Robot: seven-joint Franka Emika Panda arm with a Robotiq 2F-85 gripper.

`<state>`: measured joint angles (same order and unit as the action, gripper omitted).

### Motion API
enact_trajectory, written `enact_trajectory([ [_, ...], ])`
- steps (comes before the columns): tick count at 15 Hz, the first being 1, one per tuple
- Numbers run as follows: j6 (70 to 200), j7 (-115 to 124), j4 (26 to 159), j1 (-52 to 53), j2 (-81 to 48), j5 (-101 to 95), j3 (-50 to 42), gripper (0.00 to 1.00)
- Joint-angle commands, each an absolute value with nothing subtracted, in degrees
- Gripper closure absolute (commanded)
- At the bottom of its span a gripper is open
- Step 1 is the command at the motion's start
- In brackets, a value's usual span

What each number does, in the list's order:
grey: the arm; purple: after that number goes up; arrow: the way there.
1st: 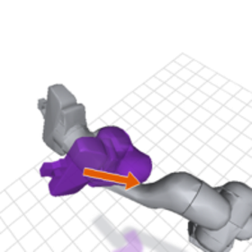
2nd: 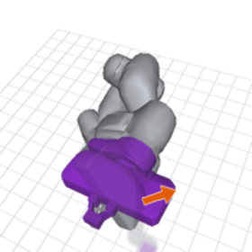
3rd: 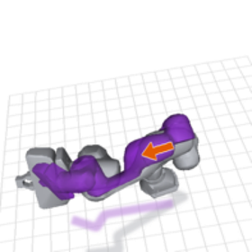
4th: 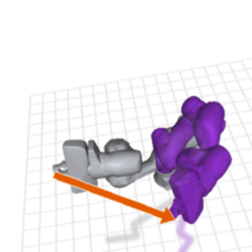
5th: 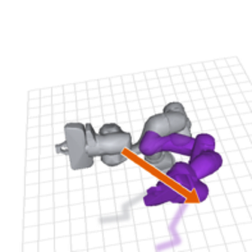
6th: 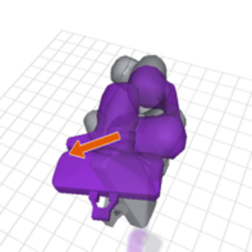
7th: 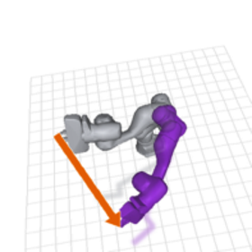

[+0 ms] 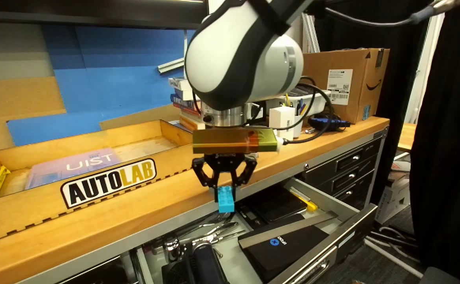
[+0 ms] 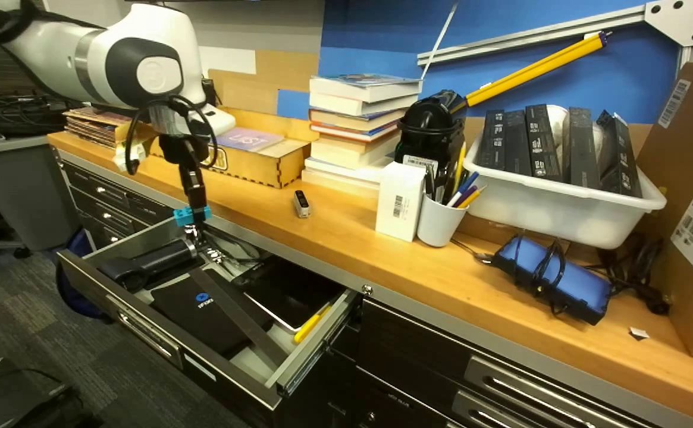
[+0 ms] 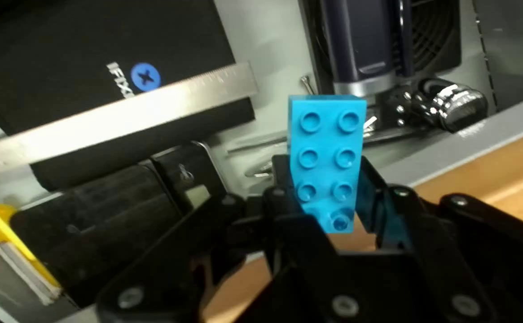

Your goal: Put the blue lego brick in the open drawer then close the drawer

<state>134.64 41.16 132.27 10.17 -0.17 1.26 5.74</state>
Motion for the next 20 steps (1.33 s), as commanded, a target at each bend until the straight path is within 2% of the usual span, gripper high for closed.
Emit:
enact_trajectory([
  [1,133.23,43.92,140.66,8.55,7.51,1.81,6.28,0.82],
  [5,131.6,47.11,141.81,6.23,6.09,1.24,6.06,0.79],
  [6,131.17,47.42,141.76,5.78,5.49,1.5,5.93,0.39],
  [8,131.3,45.59,142.76,5.37,5.97,3.46,5.69,0.34],
  [12,131.58,36.85,147.15,5.63,10.65,13.04,5.2,0.02],
  [16,124.21,22.89,150.99,6.54,15.75,20.61,5.01,0.0],
  [20,115.03,16.34,148.49,6.97,11.12,19.78,6.01,0.0],
])
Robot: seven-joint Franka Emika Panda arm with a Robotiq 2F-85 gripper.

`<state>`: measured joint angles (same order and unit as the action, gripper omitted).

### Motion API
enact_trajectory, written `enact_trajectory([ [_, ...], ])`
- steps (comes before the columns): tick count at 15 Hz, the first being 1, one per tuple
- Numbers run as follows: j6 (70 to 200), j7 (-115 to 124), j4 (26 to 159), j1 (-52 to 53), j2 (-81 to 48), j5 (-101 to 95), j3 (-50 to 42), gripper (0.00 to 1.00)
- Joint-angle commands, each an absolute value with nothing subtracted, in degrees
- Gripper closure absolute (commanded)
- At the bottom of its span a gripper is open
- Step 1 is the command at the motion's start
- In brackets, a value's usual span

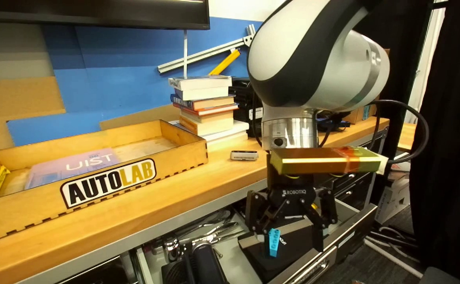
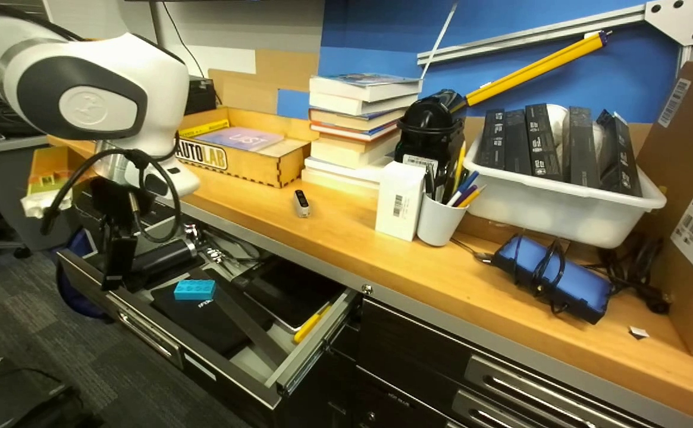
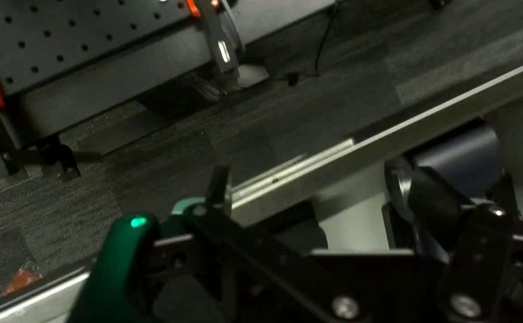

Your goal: Put the blue lego brick in the open drawer then close the drawer

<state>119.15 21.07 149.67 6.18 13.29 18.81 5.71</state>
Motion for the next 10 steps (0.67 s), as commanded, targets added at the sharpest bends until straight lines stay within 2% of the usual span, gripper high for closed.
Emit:
enact_trajectory([
  [1,115.17,15.16,147.92,7.04,8.94,20.27,6.12,0.0],
  [10,120.82,15.69,141.87,7.84,-6.97,20.48,7.6,0.0],
])
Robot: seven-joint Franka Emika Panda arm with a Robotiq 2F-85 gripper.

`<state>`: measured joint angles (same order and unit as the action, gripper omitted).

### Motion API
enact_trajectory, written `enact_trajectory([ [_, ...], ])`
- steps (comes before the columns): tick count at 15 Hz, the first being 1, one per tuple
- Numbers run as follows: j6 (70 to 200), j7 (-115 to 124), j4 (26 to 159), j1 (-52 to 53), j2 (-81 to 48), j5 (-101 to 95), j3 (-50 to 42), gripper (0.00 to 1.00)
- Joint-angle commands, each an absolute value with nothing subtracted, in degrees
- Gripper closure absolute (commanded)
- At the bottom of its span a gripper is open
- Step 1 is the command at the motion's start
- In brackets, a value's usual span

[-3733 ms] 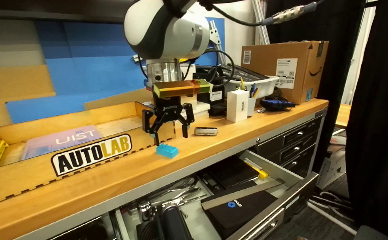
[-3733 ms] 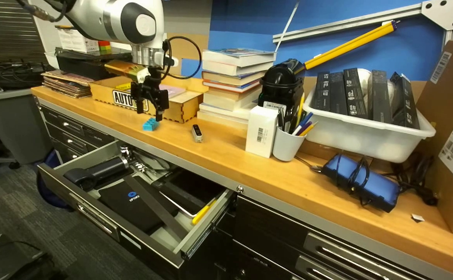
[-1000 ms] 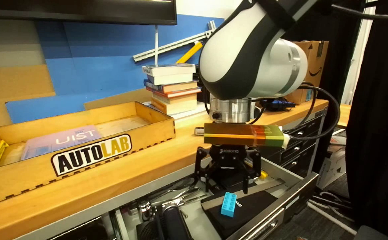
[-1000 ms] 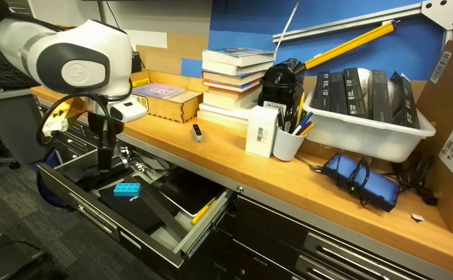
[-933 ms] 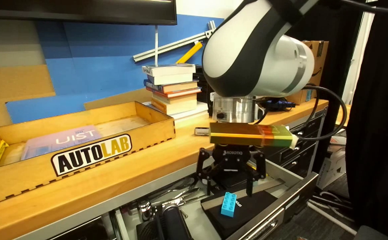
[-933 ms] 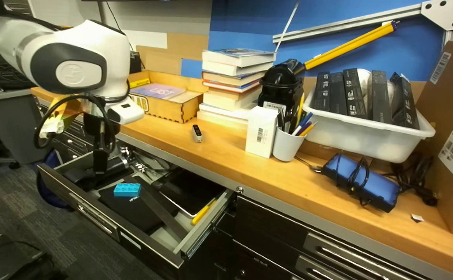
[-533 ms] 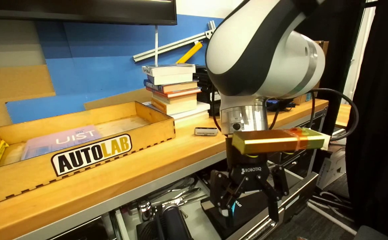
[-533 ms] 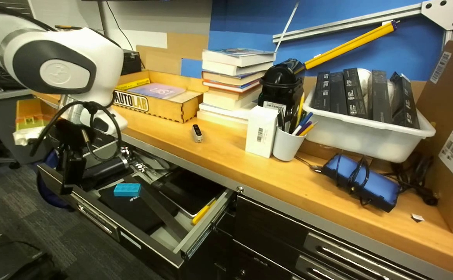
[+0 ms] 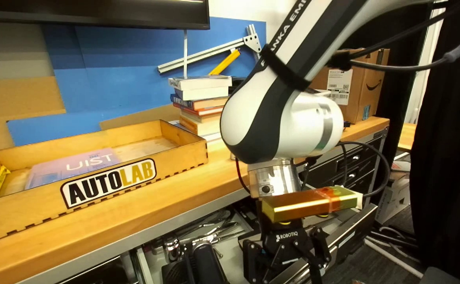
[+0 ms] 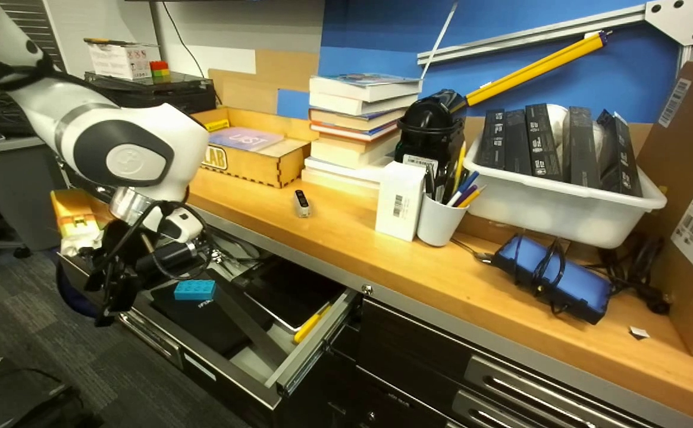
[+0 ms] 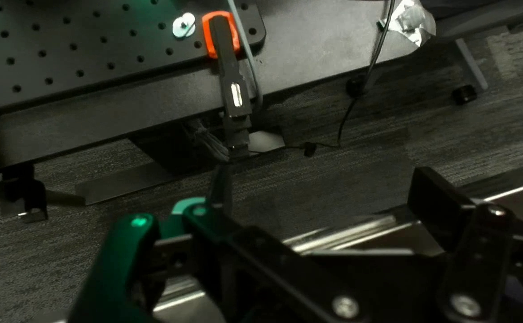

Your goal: Put the blue lego brick in the open drawer then close the drawer

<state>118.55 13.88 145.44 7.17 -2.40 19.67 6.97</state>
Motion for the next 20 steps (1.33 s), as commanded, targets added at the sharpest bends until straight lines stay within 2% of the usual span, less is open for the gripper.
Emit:
enact_trajectory([
  [1,121.02,16.85,140.98,8.04,-8.3,19.85,7.74,0.0],
  [8,130.71,28.11,138.11,9.66,-10.53,16.3,7.24,0.0],
  [20,128.43,33.79,126.31,10.07,-17.17,7.84,4.62,0.0],
])
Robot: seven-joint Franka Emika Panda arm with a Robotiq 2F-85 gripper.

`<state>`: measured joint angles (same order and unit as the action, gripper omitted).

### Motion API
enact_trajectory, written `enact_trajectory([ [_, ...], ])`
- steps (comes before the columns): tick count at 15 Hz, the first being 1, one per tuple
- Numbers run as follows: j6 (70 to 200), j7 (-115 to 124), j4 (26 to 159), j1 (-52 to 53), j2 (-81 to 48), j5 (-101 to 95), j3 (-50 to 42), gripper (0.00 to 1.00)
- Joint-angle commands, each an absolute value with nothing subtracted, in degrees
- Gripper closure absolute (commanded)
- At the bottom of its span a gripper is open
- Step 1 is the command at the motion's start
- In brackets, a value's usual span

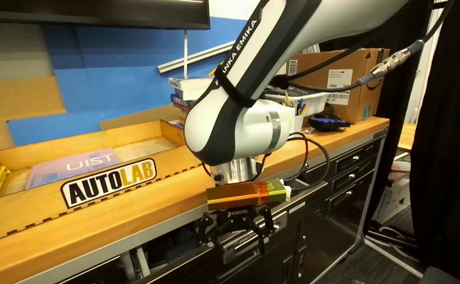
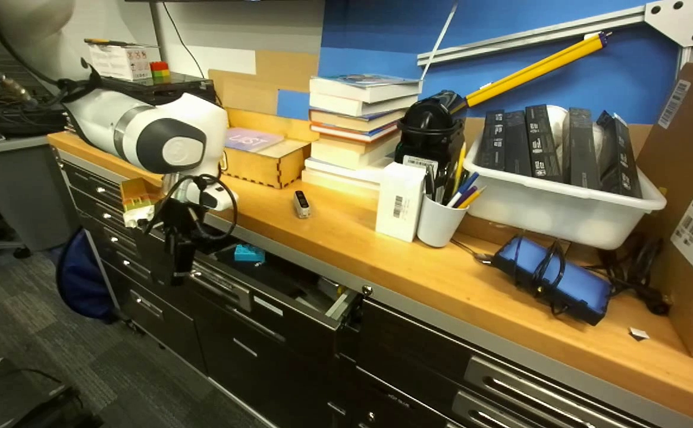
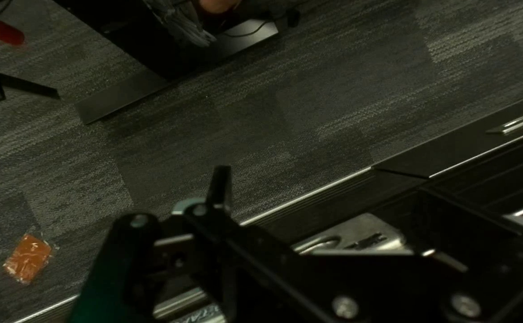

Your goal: Put the blue lego brick in the open drawer then close the drawer

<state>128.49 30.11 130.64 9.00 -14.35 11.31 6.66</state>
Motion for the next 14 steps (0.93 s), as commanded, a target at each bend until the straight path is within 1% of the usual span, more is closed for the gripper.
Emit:
enact_trajectory([
  [1,128.32,34.95,124.96,10.29,-17.74,6.43,4.2,0.0],
  [5,130.92,41.24,121.31,12.07,-19.35,0.21,2.51,0.0],
  [8,133.94,47.01,121.16,13.69,-19.06,-4.32,1.72,0.0],
  [14,136.94,48.49,127.42,14.7,-11.59,-3.52,3.94,0.0],
])
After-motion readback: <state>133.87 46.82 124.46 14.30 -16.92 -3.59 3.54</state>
